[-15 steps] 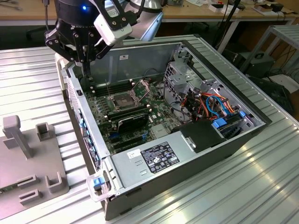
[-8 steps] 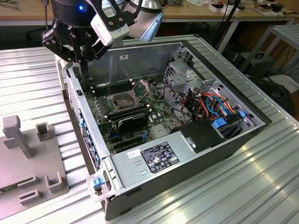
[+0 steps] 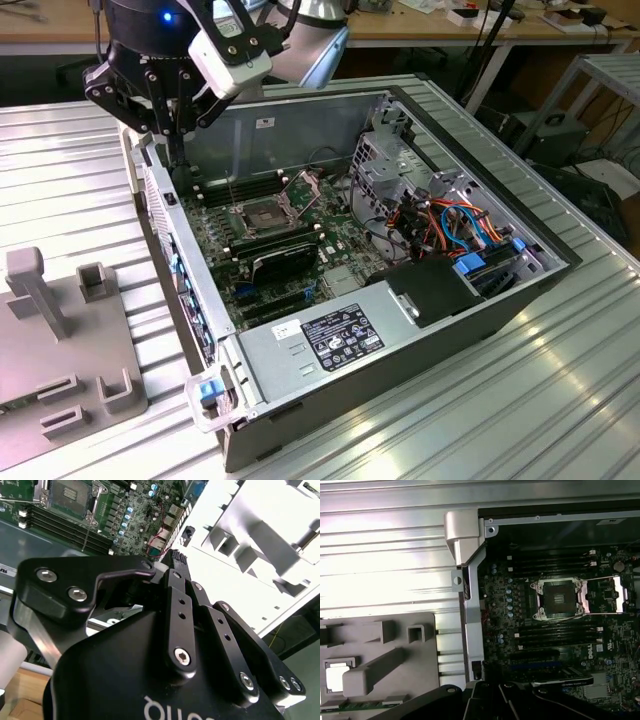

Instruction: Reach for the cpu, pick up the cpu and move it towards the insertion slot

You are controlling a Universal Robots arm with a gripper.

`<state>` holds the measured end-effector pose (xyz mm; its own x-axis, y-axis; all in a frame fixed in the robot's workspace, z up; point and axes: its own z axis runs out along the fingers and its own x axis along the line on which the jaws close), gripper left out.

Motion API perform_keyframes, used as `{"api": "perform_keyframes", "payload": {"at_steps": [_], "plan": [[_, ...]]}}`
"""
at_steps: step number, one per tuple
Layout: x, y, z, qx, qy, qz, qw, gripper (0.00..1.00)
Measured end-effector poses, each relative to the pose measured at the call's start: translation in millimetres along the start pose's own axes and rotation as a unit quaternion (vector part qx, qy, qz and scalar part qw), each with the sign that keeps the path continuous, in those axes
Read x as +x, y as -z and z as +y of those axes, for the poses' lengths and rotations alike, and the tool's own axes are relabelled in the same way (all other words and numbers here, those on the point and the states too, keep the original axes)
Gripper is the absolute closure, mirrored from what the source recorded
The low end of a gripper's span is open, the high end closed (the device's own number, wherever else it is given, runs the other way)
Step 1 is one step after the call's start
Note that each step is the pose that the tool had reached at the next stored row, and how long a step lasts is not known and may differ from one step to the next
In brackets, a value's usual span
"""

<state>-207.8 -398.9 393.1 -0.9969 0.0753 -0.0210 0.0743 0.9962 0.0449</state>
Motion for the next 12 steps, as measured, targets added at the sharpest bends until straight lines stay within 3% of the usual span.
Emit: {"api": "perform_keyframes", "payload": {"at_steps": [12], "plan": [[10.8, 0.1, -0.8, 0.0001, 0.000, 0.0017, 1.00000, 0.89]]}}
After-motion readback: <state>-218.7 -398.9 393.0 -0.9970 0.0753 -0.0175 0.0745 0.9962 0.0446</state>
